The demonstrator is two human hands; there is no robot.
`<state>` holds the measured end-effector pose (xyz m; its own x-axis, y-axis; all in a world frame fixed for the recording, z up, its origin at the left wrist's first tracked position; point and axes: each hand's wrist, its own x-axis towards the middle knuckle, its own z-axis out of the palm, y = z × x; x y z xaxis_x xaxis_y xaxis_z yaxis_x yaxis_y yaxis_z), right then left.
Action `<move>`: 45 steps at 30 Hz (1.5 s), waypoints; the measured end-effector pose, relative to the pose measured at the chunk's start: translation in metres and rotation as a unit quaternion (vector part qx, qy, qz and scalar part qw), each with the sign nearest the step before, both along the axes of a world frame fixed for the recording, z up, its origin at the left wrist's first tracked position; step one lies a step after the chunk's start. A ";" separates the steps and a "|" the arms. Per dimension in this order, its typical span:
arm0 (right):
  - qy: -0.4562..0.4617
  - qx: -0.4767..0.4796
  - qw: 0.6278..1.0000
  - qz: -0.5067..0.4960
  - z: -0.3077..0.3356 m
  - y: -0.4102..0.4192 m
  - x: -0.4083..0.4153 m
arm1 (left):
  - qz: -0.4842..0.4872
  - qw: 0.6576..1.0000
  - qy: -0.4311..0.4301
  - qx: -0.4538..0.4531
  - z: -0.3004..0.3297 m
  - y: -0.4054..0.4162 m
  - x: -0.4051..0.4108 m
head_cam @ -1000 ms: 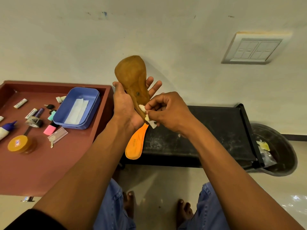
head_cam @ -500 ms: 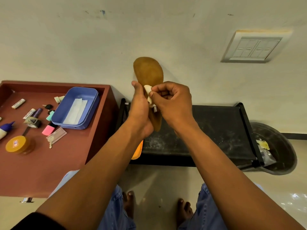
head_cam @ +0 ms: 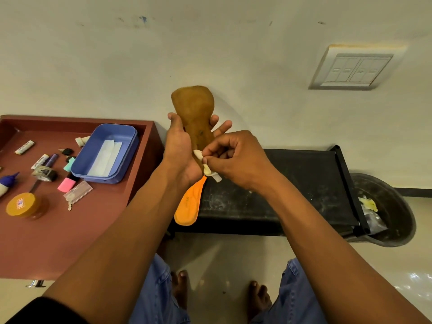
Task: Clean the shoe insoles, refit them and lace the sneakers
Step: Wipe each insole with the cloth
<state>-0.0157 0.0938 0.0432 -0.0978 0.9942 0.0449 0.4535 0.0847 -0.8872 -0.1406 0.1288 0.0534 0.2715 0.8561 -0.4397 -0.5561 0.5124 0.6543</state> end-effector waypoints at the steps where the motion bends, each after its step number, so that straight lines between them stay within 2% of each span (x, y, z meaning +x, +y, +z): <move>1: 0.005 0.016 1.000 -0.017 0.000 -0.001 -0.001 | 0.007 1.000 0.003 -0.001 0.001 -0.001 0.002; 7: 0.079 0.065 0.982 -0.161 -0.002 0.009 -0.010 | -0.002 0.999 0.038 -0.017 -0.006 -0.009 0.018; 10: 0.069 0.075 0.976 -0.194 -0.003 0.015 -0.008 | -0.007 0.999 0.046 -0.016 -0.009 -0.012 0.023; 13: 0.052 0.053 0.985 -0.158 -0.002 0.016 -0.005 | 0.004 0.999 0.047 -0.017 -0.009 -0.010 0.022; 18: 0.019 -0.009 0.999 -0.036 0.002 0.009 0.001 | -0.006 1.000 0.018 -0.022 -0.006 -0.003 0.007; 22: -0.003 -0.006 1.000 0.018 0.003 0.000 0.002 | -0.016 0.999 0.030 -0.015 -0.002 -0.001 0.000; 29: 0.015 0.063 0.993 -0.104 -0.001 0.004 -0.006 | -0.012 0.999 0.039 -0.006 -0.004 -0.003 0.010; 34: 0.035 0.073 0.980 -0.183 -0.002 0.015 -0.001 | -0.024 0.998 0.057 0.000 -0.008 -0.009 0.022; 40: 0.017 -0.009 0.998 -0.057 0.001 0.013 0.006 | -0.027 0.999 0.020 -0.006 -0.009 -0.001 0.011; 45: -0.020 -0.041 0.998 0.043 0.005 0.004 0.009 | -0.029 0.999 0.024 -0.012 -0.006 0.005 0.001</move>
